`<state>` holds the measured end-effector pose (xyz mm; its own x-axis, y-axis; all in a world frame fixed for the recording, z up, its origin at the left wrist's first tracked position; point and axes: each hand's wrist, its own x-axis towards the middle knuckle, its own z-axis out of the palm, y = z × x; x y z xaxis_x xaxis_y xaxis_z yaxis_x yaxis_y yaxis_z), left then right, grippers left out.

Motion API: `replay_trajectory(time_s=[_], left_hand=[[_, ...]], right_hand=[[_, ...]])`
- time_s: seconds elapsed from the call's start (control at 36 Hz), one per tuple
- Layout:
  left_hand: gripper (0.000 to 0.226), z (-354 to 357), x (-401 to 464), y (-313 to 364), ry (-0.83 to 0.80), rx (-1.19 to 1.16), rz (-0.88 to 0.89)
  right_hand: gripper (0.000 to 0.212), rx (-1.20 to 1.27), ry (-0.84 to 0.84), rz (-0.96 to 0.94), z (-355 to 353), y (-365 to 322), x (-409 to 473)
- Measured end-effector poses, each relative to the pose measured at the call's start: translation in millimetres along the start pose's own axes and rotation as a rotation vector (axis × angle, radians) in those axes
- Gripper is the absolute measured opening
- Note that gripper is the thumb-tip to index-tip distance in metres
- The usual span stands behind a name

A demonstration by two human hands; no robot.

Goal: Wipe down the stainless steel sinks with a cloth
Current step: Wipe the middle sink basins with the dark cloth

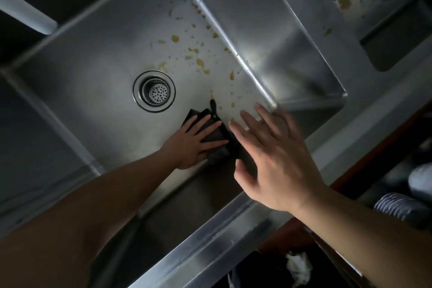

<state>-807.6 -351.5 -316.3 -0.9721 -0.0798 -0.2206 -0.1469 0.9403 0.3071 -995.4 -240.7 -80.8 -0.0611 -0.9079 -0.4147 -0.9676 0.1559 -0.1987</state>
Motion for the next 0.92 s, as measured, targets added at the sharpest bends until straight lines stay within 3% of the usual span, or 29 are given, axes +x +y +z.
replay_trajectory(time_s=[0.08, 0.31, 0.53, 0.72, 0.83, 0.92], left_hand=[[0.061, -7, 38, 4, -0.043, 0.009, -0.064], [0.064, -27, 122, 4, 0.035, -0.083, -0.402], [0.058, -35, 142, -38, 0.105, -0.143, -0.546], [0.061, -57, 152, -70, 0.111, -0.251, -0.847], [0.059, -58, 150, -59, 0.068, -0.259, -0.802], [0.058, -42, 131, -46, 0.008, -0.187, -0.563]], right_hand=[[0.075, 0.009, 0.021, 0.004, 1, 0, 1], [0.076, 0.054, 0.085, -0.02, 8, 3, 1], [0.074, 0.055, 0.086, -0.003, 7, 2, 1], [0.073, 0.064, 0.048, 0.003, 6, 1, 1], [0.076, 0.072, 0.051, -0.004, 5, 2, 1], [0.081, 0.077, 0.077, -0.013, 4, 2, 1]])
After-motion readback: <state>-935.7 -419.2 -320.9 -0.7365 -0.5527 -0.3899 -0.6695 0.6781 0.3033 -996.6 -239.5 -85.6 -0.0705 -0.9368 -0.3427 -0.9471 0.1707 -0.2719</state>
